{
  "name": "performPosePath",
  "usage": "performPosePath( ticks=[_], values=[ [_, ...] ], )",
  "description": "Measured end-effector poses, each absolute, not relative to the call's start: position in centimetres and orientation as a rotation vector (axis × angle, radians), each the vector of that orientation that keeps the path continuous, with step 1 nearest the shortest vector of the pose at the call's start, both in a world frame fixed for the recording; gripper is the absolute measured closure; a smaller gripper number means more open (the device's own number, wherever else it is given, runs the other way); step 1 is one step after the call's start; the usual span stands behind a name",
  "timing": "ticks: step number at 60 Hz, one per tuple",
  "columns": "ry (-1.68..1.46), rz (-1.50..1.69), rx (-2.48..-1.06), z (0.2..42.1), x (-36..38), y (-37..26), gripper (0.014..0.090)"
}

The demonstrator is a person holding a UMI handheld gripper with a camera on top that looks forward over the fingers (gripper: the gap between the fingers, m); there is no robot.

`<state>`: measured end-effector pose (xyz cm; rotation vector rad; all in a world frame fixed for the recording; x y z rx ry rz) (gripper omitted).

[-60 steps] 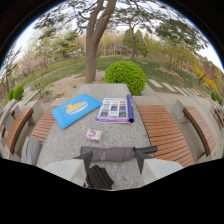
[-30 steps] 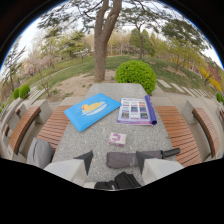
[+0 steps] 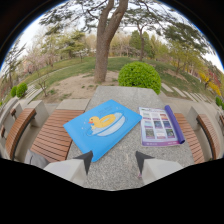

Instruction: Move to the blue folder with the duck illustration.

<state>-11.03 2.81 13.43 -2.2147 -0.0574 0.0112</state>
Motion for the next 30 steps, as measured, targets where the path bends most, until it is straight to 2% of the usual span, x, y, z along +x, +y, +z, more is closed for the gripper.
performPosePath(
  ticks=[30],
  values=[
    [-0.078,-0.036,-2.227,6.4,-15.4,21.4,0.0199]
  ],
)
